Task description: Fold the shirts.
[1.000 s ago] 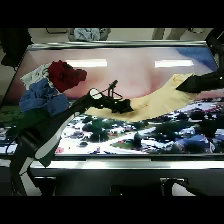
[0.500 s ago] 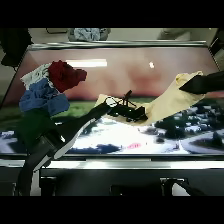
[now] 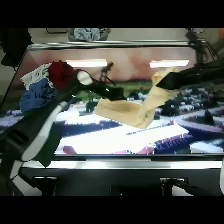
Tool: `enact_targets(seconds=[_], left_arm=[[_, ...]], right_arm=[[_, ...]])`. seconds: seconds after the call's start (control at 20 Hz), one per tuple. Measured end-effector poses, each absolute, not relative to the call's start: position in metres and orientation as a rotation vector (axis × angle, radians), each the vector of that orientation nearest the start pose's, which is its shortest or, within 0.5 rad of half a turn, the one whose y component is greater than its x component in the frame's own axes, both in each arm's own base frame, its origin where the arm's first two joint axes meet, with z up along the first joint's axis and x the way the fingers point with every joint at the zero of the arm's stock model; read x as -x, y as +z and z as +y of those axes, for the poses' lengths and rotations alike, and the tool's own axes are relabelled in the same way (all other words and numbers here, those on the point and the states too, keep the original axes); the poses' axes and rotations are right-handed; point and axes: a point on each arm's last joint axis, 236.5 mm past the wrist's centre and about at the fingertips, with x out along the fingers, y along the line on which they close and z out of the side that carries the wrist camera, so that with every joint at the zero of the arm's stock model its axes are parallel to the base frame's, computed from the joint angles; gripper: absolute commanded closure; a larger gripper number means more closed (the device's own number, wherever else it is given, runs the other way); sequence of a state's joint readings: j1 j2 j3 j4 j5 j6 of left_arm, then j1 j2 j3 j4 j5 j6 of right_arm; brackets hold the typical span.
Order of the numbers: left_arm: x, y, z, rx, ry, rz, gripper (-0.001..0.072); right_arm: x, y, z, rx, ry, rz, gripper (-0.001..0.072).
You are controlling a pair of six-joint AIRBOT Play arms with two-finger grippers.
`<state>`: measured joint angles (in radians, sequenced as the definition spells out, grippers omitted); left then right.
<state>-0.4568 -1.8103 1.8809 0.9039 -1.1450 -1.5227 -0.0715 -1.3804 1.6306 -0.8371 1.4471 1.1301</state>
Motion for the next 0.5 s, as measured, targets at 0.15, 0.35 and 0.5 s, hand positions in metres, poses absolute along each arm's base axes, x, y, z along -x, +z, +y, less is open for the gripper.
enact_targets(seconds=[0.15,0.35,0.5], left_arm=[[-0.468,0.154,-0.271,0.226,-0.676,0.97,0.0685],[-0.461,0.241,-0.187,0.207,-0.543,0.785,0.0685],[-0.443,0.282,-0.163,0.193,-0.507,0.699,0.0684]], right_arm=[[-0.432,0.147,0.193,-0.213,0.845,0.979,0.0663],[-0.447,0.091,0.273,-0.324,0.919,1.045,0.0163],[-0.455,0.059,0.312,-0.421,0.945,1.071,0.0021]])
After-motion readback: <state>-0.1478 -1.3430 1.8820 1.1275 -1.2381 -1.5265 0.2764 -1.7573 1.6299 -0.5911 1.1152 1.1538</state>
